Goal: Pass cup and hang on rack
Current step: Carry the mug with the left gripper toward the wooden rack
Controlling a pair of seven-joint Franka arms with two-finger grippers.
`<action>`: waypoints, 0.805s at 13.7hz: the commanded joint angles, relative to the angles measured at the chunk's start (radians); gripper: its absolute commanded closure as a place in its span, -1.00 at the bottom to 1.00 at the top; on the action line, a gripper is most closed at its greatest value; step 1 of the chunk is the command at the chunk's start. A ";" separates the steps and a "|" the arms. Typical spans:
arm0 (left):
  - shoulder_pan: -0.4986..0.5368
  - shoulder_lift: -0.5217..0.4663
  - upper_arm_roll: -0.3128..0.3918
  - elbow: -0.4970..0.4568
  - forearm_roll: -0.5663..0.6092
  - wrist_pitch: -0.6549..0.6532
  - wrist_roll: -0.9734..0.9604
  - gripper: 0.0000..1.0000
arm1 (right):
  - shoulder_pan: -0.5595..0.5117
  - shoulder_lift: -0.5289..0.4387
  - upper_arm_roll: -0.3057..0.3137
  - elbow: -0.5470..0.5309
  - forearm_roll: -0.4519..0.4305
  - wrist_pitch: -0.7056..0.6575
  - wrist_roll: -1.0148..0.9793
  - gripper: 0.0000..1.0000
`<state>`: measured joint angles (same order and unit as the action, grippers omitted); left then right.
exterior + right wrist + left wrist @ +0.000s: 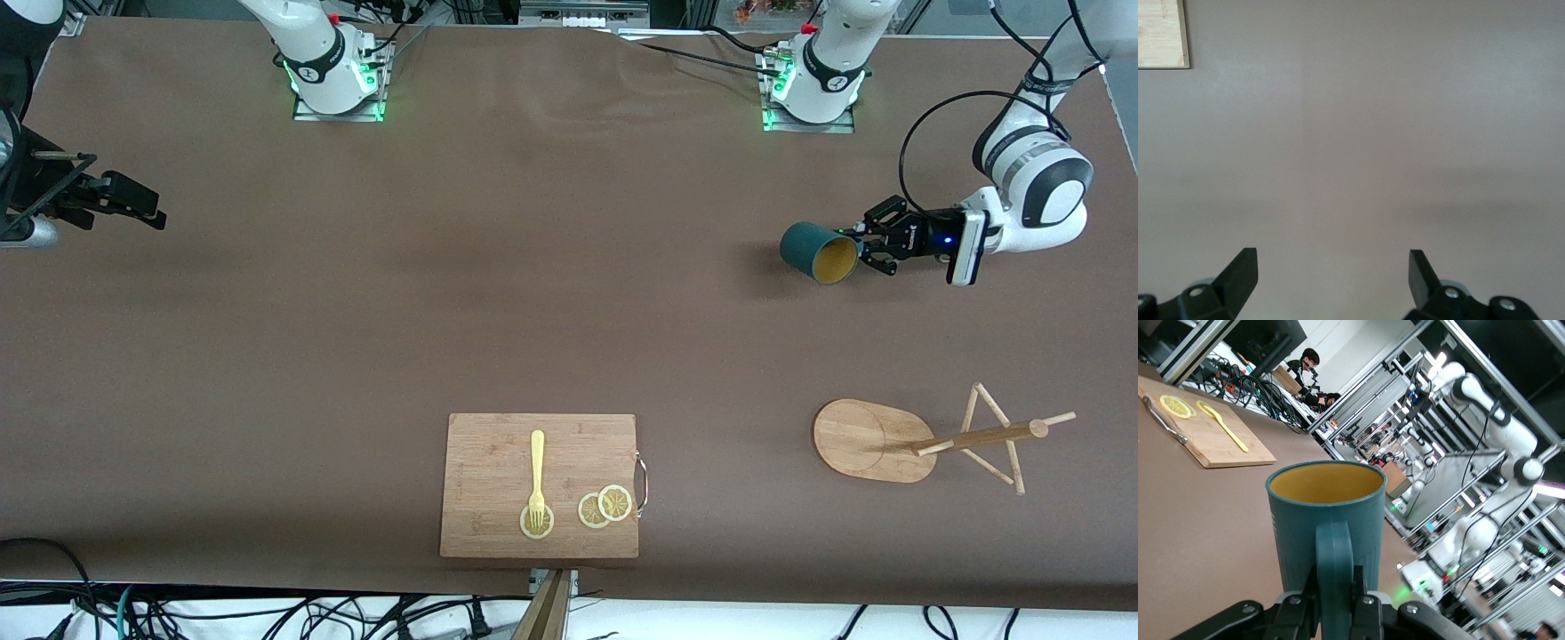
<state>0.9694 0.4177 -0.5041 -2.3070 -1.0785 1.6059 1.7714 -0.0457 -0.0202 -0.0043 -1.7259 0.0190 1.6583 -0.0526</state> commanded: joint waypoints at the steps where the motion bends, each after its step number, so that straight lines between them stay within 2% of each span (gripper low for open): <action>1: 0.012 0.050 -0.016 0.079 0.020 -0.117 -0.156 1.00 | -0.013 0.008 0.009 0.023 0.006 -0.022 -0.010 -1.00; 6: 0.089 0.147 -0.017 0.274 0.022 -0.306 -0.635 1.00 | -0.013 0.008 0.009 0.023 0.006 -0.022 -0.010 -1.00; 11: 0.109 0.233 -0.019 0.377 -0.035 -0.331 -1.068 1.00 | -0.013 0.008 0.006 0.023 0.006 -0.022 -0.012 -1.00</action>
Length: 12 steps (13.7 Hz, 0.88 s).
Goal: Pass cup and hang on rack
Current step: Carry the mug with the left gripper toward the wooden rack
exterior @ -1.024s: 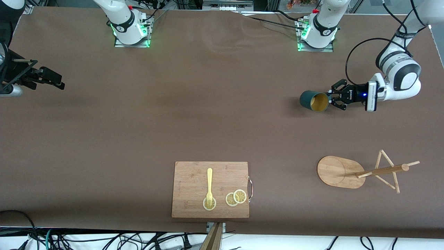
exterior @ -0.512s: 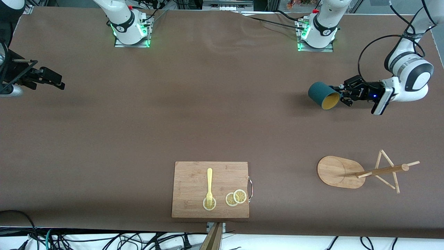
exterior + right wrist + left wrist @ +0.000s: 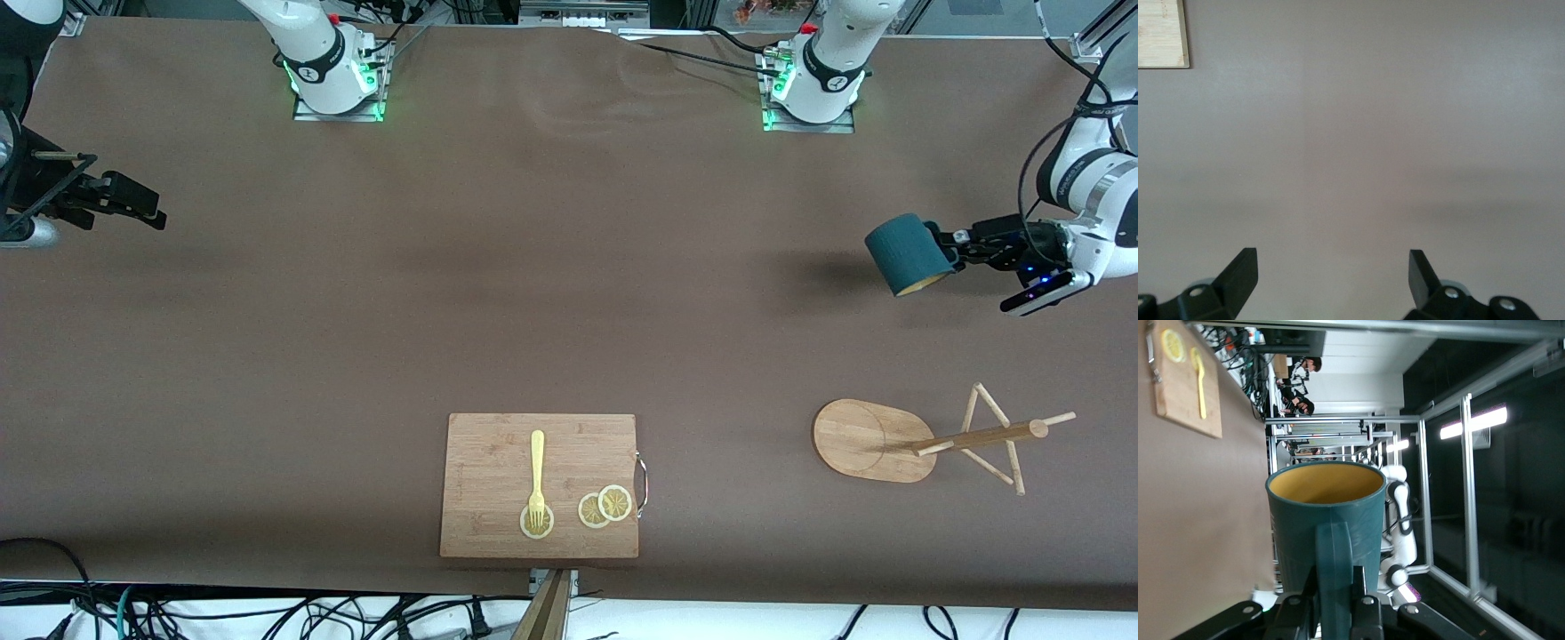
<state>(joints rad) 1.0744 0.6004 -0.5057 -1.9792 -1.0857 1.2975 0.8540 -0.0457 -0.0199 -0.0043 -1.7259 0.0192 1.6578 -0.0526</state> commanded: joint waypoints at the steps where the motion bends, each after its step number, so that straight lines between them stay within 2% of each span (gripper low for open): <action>1: 0.004 0.071 -0.017 0.060 -0.051 -0.020 -0.232 1.00 | -0.014 0.009 0.006 0.023 0.005 -0.021 -0.012 -1.00; 5: 0.009 0.081 -0.045 0.080 -0.112 0.071 -0.374 1.00 | -0.013 0.009 0.006 0.022 0.005 -0.023 -0.012 -1.00; 8: 0.007 0.085 -0.045 0.163 -0.125 0.143 -0.464 1.00 | -0.014 0.009 0.006 0.022 0.007 -0.038 -0.012 -1.00; 12: 0.002 0.088 -0.053 0.178 -0.128 0.227 -0.457 1.00 | -0.014 0.009 0.006 0.022 0.007 -0.038 -0.010 -1.00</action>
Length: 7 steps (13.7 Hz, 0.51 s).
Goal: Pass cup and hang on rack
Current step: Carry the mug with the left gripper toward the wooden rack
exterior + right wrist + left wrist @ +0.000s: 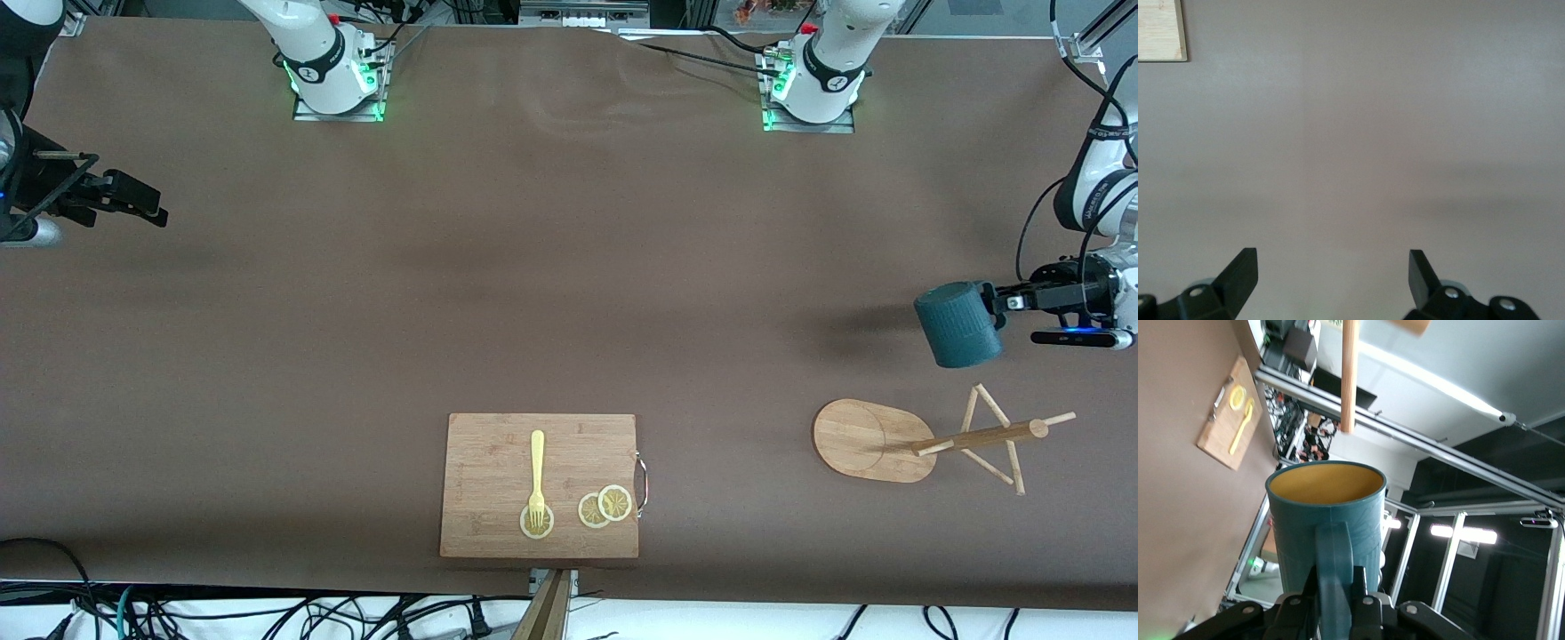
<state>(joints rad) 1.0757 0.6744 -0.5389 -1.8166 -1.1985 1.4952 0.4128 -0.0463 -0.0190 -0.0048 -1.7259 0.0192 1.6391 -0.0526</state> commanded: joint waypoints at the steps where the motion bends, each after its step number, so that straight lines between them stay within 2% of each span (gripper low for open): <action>1: 0.000 0.025 -0.023 0.017 -0.015 0.037 -0.017 1.00 | -0.014 0.008 0.006 0.022 0.007 -0.019 -0.012 -1.00; 7: -0.003 0.053 -0.029 0.063 -0.015 0.059 -0.101 1.00 | -0.012 0.010 0.005 0.022 0.007 -0.021 -0.012 -1.00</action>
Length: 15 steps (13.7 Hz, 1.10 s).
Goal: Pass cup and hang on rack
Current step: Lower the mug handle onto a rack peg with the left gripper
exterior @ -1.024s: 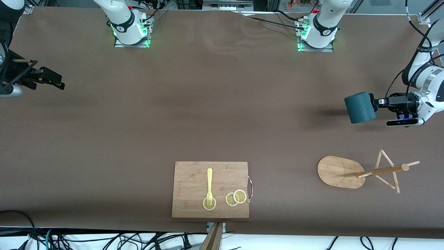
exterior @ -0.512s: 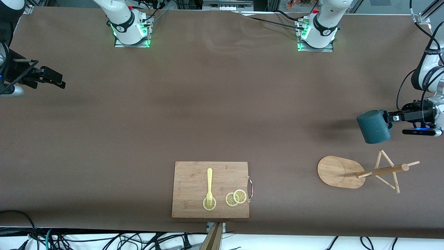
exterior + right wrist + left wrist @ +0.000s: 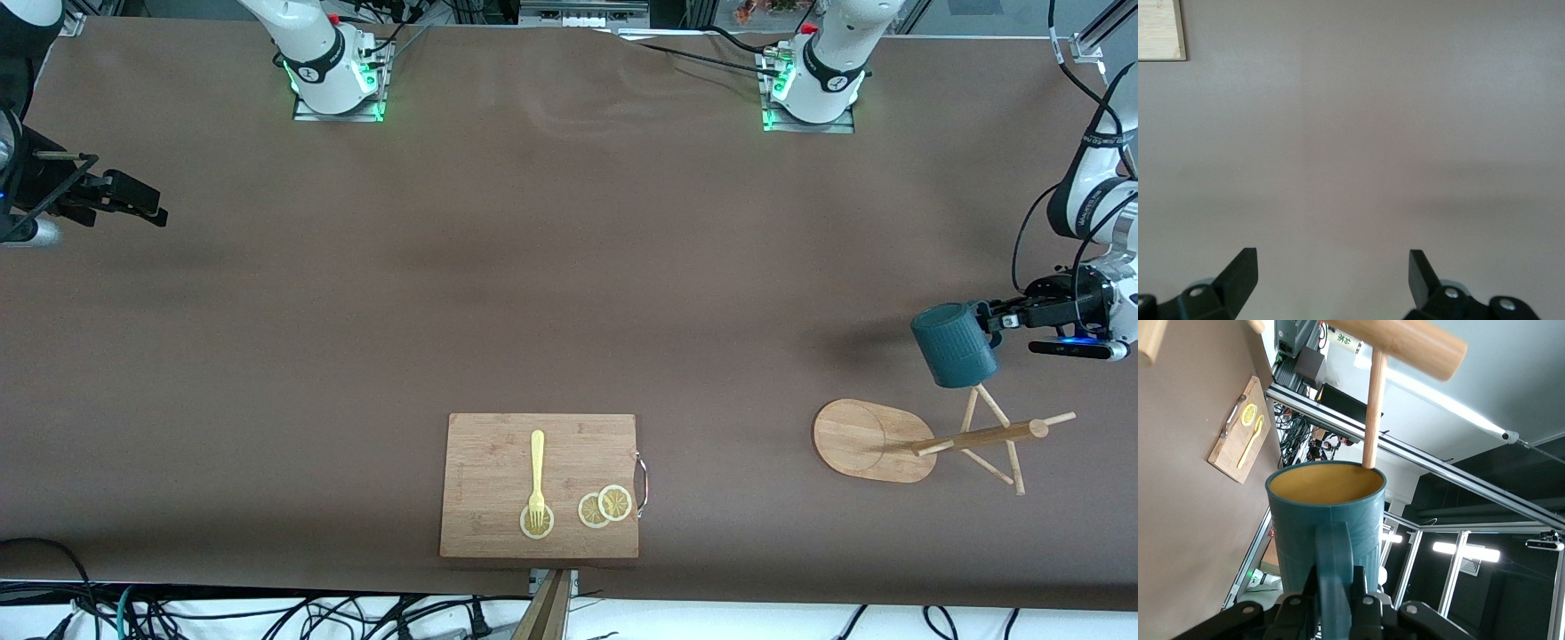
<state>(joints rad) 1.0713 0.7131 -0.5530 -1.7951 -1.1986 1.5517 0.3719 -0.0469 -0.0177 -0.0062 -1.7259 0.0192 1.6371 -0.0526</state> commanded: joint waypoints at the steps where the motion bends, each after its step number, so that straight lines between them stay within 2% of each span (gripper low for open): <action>1: -0.001 0.022 -0.015 0.052 -0.015 0.002 -0.056 1.00 | -0.011 0.008 0.006 0.022 0.007 -0.019 -0.012 -1.00; 6: -0.001 0.028 -0.027 0.059 -0.015 0.021 -0.062 1.00 | -0.014 0.012 0.005 0.020 0.007 -0.020 -0.012 -1.00; 9: -0.011 0.083 -0.027 0.123 -0.013 0.027 -0.061 1.00 | -0.014 0.015 0.005 0.022 0.007 -0.040 -0.012 -1.00; 15: -0.021 0.127 -0.024 0.172 -0.001 0.027 -0.059 1.00 | -0.013 0.012 0.002 0.023 0.007 -0.048 -0.010 -1.00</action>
<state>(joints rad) 1.0593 0.8114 -0.5692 -1.6644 -1.1986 1.5796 0.3270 -0.0502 -0.0100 -0.0112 -1.7259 0.0192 1.6118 -0.0525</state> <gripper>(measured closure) 0.793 0.000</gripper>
